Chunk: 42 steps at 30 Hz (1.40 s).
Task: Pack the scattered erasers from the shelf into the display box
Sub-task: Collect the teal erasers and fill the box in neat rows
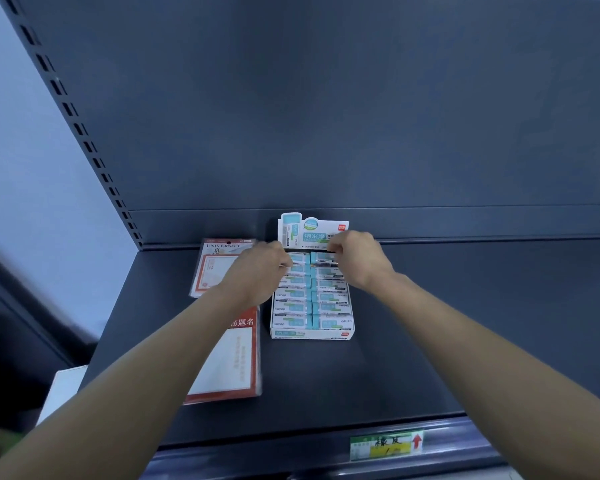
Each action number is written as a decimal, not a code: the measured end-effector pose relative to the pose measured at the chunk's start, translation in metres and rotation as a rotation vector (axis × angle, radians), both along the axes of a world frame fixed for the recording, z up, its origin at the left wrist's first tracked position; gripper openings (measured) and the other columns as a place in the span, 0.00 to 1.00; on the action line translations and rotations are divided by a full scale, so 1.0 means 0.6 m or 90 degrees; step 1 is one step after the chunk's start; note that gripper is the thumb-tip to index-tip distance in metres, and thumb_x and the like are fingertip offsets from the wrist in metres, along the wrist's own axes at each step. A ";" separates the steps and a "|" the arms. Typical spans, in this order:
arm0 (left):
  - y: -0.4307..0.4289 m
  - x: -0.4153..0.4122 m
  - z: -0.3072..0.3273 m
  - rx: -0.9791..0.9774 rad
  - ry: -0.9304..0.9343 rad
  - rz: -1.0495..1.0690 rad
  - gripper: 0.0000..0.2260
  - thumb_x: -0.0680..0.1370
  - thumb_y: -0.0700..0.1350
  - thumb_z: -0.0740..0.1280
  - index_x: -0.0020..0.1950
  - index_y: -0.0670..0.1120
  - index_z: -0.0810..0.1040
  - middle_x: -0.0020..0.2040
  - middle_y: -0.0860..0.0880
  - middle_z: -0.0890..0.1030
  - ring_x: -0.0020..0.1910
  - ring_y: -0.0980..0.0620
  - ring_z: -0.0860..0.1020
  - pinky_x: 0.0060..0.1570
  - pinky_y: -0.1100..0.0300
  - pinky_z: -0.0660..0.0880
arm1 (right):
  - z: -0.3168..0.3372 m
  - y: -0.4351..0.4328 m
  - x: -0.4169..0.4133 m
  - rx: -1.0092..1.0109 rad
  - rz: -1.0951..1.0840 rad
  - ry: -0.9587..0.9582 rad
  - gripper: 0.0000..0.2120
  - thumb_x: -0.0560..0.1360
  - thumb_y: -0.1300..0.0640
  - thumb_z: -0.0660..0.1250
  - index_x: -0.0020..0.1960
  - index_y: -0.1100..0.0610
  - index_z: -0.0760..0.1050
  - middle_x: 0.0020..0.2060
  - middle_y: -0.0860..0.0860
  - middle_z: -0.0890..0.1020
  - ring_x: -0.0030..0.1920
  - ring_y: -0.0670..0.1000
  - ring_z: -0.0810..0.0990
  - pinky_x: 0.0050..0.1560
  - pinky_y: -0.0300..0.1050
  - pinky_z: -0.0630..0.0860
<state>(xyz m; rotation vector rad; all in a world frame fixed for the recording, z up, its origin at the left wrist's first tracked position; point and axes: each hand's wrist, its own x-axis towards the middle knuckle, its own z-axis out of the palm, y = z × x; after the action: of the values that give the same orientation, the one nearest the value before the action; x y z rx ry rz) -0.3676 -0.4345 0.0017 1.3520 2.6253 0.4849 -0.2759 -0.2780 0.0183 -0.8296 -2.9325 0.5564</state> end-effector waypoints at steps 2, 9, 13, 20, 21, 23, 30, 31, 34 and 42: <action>0.006 -0.004 -0.004 -0.001 0.025 0.002 0.11 0.80 0.44 0.57 0.56 0.43 0.78 0.57 0.47 0.76 0.53 0.47 0.73 0.56 0.49 0.73 | -0.004 0.000 -0.002 0.022 0.035 -0.030 0.16 0.76 0.68 0.57 0.55 0.55 0.79 0.52 0.54 0.80 0.48 0.57 0.79 0.46 0.48 0.78; 0.012 -0.005 -0.021 -0.031 0.046 -0.002 0.14 0.81 0.46 0.55 0.65 0.47 0.73 0.64 0.50 0.72 0.60 0.48 0.70 0.59 0.52 0.67 | -0.012 -0.017 -0.005 0.167 0.079 -0.081 0.12 0.74 0.72 0.58 0.51 0.62 0.76 0.52 0.56 0.76 0.49 0.56 0.75 0.41 0.44 0.70; 0.010 -0.003 -0.023 -0.020 0.045 -0.007 0.14 0.81 0.45 0.55 0.65 0.47 0.73 0.64 0.50 0.73 0.59 0.49 0.71 0.60 0.51 0.68 | -0.016 -0.022 -0.011 0.180 0.077 -0.083 0.15 0.73 0.74 0.58 0.54 0.64 0.77 0.53 0.58 0.77 0.47 0.57 0.75 0.41 0.43 0.70; 0.006 -0.003 -0.023 0.022 -0.015 0.006 0.15 0.81 0.45 0.57 0.67 0.46 0.71 0.65 0.51 0.71 0.61 0.50 0.70 0.63 0.51 0.69 | -0.013 0.004 -0.002 0.018 0.043 -0.008 0.15 0.78 0.64 0.59 0.56 0.55 0.81 0.56 0.51 0.80 0.54 0.57 0.79 0.53 0.48 0.78; 0.007 -0.004 -0.024 0.021 -0.015 0.011 0.16 0.81 0.46 0.57 0.68 0.46 0.70 0.66 0.51 0.70 0.62 0.50 0.69 0.63 0.51 0.69 | -0.013 0.005 0.000 0.011 0.033 0.013 0.14 0.78 0.64 0.59 0.55 0.55 0.81 0.55 0.51 0.80 0.53 0.56 0.79 0.53 0.49 0.79; 0.008 -0.004 -0.026 0.010 -0.013 0.015 0.16 0.81 0.47 0.56 0.69 0.47 0.68 0.67 0.51 0.69 0.63 0.50 0.68 0.63 0.51 0.70 | -0.015 0.007 0.004 0.015 0.031 0.017 0.12 0.78 0.62 0.59 0.51 0.57 0.82 0.53 0.51 0.81 0.48 0.55 0.79 0.47 0.47 0.78; 0.012 -0.002 -0.027 0.003 -0.027 0.030 0.16 0.81 0.47 0.56 0.68 0.47 0.68 0.67 0.51 0.69 0.63 0.51 0.68 0.64 0.51 0.69 | -0.017 0.008 0.010 -0.030 0.028 0.003 0.13 0.78 0.62 0.59 0.48 0.59 0.82 0.52 0.50 0.82 0.51 0.55 0.80 0.52 0.50 0.79; 0.012 -0.002 -0.026 0.009 -0.035 0.034 0.16 0.81 0.47 0.56 0.68 0.47 0.68 0.67 0.51 0.69 0.64 0.51 0.68 0.64 0.51 0.69 | -0.019 0.007 0.013 -0.036 0.018 0.020 0.12 0.77 0.62 0.59 0.48 0.60 0.82 0.51 0.51 0.82 0.50 0.56 0.80 0.52 0.52 0.79; 0.013 -0.003 -0.025 0.028 -0.060 0.042 0.16 0.81 0.46 0.56 0.68 0.47 0.68 0.68 0.51 0.68 0.65 0.51 0.67 0.65 0.51 0.68 | -0.025 0.005 0.019 -0.039 0.001 0.043 0.12 0.79 0.59 0.59 0.45 0.61 0.79 0.49 0.52 0.80 0.49 0.57 0.80 0.49 0.50 0.79; 0.017 0.003 -0.028 0.064 -0.118 0.051 0.16 0.81 0.43 0.58 0.69 0.45 0.69 0.66 0.51 0.68 0.62 0.52 0.70 0.61 0.53 0.73 | -0.038 0.006 0.004 0.025 0.050 -0.006 0.16 0.79 0.64 0.59 0.63 0.55 0.77 0.61 0.51 0.76 0.58 0.55 0.77 0.57 0.48 0.76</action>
<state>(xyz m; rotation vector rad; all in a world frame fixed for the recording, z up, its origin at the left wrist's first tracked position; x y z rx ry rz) -0.3656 -0.4245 -0.0149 1.1700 2.5412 0.7257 -0.2735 -0.2743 -0.0042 -0.7184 -2.9849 0.4990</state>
